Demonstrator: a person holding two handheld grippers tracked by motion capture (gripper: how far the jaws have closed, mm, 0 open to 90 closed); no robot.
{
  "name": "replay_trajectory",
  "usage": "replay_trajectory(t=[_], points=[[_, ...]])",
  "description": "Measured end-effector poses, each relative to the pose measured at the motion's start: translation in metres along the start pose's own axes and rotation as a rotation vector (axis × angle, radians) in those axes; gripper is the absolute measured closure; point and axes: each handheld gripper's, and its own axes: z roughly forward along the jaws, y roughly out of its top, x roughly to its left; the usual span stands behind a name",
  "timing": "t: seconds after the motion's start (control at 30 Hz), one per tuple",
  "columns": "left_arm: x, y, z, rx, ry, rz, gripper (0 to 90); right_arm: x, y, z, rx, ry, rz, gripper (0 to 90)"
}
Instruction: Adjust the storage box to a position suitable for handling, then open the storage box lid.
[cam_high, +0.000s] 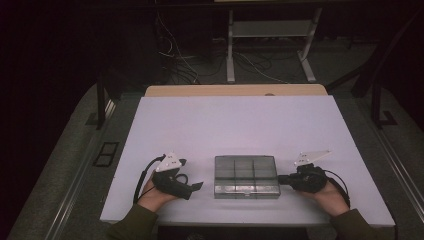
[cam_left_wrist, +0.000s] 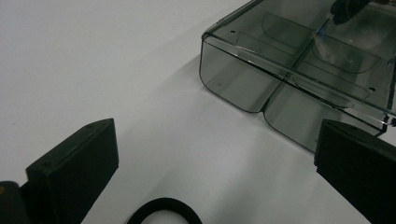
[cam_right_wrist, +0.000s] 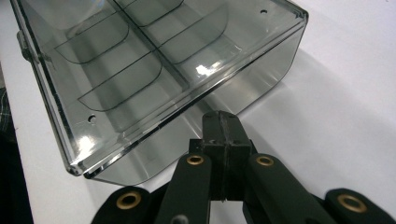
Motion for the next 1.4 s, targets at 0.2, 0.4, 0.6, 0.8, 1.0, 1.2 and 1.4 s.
replay_trajectory(t=[0.2,0.4,0.6,0.8,1.0,1.2,1.4], points=[[-0.001,0.0,0.0,0.0,0.0,0.002,0.0,0.002,0.005,0.006,0.002,0.005,-0.018,89.3],[0.0,0.0,-0.001,0.0,0.004,0.001,0.0,0.002,0.005,0.005,-0.01,0.001,-0.02,89.0],[0.0,-0.001,-0.003,-0.003,0.009,-0.002,0.0,-0.005,0.004,-0.003,-0.062,-0.025,0.006,76.9],[0.0,-0.001,-0.003,-0.003,0.01,-0.003,0.0,-0.009,0.001,-0.011,-0.125,-0.05,0.034,60.6],[-0.002,0.0,-0.004,-0.001,0.015,0.0,0.0,-0.013,-0.002,-0.017,-0.17,-0.068,0.047,49.7],[-0.004,-0.001,-0.008,-0.005,0.013,-0.001,0.0,-0.012,-0.007,-0.024,-0.215,-0.08,0.061,39.7],[-0.009,-0.006,-0.013,0.004,-0.005,0.006,0.0,-0.007,-0.016,-0.028,-0.236,-0.074,0.042,34.8]])
